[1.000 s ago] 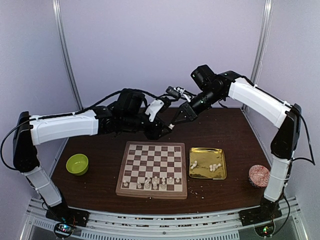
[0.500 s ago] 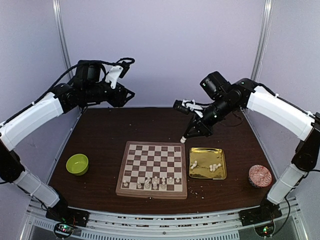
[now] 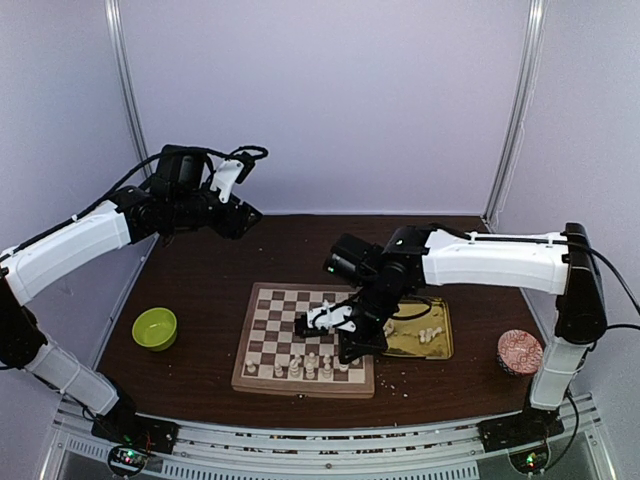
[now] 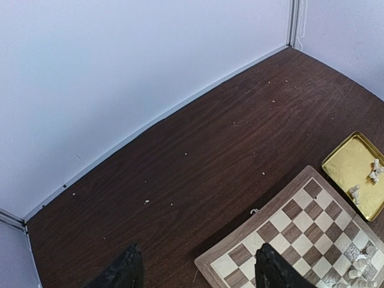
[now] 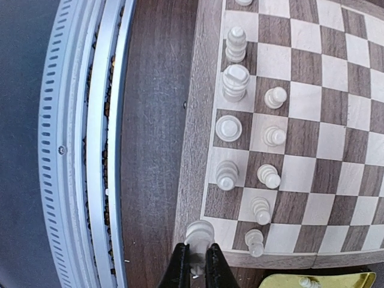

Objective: Set up the chess pieces on the board
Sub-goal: Place the knight at g1.

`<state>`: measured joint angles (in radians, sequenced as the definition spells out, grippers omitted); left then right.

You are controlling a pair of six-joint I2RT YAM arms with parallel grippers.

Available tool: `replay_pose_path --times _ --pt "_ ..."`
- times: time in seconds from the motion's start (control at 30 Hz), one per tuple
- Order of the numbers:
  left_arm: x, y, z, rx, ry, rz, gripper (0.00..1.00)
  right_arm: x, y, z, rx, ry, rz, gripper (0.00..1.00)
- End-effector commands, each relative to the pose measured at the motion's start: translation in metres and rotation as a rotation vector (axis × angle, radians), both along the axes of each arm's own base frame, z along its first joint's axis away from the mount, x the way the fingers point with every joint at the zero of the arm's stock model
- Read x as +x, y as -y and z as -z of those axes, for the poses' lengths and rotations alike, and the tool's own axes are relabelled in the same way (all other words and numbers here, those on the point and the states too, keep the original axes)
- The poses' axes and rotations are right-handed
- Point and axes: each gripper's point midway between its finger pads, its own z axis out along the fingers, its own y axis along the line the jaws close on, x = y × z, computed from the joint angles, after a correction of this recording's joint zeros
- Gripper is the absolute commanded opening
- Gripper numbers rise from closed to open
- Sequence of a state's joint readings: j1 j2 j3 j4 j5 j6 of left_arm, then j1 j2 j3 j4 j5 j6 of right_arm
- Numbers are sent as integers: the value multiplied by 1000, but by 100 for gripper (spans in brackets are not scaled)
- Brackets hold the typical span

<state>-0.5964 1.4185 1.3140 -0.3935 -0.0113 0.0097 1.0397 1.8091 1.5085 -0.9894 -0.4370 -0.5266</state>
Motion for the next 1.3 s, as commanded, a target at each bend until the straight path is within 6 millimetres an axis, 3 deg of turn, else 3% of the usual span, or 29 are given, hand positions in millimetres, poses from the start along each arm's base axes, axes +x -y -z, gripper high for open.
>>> replay_pose_path --times 0.0,0.4,1.1,1.27 --pt "1 -2 -27 -53 58 -5 65 7 -6 19 -35 58 -3 3" --pt "0 5 -19 -45 25 30 65 14 -10 44 -86 58 19 4" --pt "0 9 -12 -35 9 47 65 7 -6 60 -118 16 1 6" --pt "0 9 -11 -32 6 48 65 7 -5 61 -124 19 2 12"
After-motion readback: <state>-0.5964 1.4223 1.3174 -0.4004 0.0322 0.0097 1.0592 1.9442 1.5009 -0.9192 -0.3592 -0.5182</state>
